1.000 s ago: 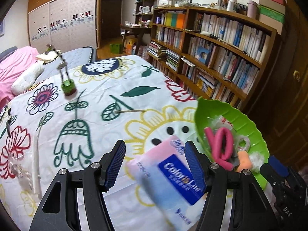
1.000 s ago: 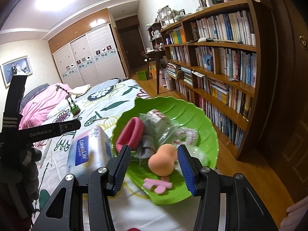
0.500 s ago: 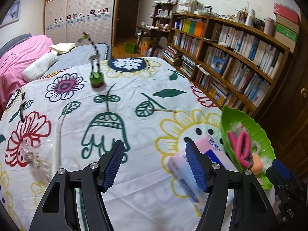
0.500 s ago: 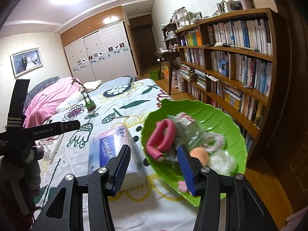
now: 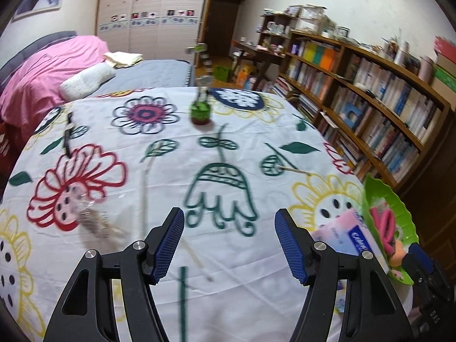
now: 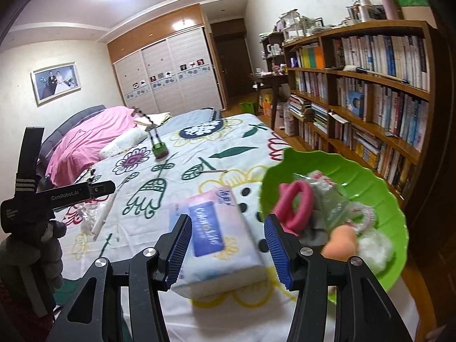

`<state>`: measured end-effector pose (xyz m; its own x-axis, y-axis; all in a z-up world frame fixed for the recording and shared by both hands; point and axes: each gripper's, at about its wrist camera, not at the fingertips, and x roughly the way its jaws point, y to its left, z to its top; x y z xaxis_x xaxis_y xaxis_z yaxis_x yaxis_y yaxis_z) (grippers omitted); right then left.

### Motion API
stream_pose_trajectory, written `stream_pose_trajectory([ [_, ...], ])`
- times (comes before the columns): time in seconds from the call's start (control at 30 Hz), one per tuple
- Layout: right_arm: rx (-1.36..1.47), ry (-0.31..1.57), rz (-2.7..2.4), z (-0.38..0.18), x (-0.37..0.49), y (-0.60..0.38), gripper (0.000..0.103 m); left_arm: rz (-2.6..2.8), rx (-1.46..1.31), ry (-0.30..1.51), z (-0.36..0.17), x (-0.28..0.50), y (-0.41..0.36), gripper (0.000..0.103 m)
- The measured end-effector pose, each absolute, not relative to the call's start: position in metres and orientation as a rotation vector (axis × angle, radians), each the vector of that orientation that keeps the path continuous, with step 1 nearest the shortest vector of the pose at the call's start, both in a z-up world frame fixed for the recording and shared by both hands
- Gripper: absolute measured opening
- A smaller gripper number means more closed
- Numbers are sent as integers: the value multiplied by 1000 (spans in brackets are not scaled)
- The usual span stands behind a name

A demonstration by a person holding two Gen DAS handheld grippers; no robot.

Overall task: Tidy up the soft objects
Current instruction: 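Withdraw both open tools from the bowl back over the bed, then grasp the clear cotton-swab bag with the left tool while the right tool grasps the white paper roll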

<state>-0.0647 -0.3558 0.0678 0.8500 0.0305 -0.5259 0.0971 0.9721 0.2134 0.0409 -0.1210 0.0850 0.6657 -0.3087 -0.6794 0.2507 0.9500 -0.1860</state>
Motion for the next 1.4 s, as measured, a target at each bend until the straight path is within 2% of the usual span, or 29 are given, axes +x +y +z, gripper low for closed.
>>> stream_pose_trajectory([
  [0.7,127,591,137,65,-44,-278,56,-62,-242,822,55,65,-9,67],
  [1.1,92,658,205,52,-35,-249,56,-72,-296,855,27,81,2,65],
  [1.2,89,670,212,49,-32,-245,56,-92,-300,858,22,84,0,59],
  [1.27,88,679,216,47,-31,-242,56,-104,-302,862,17,86,0,46],
  [1.4,88,690,224,44,-29,-237,56,-114,-302,856,16,85,2,30],
])
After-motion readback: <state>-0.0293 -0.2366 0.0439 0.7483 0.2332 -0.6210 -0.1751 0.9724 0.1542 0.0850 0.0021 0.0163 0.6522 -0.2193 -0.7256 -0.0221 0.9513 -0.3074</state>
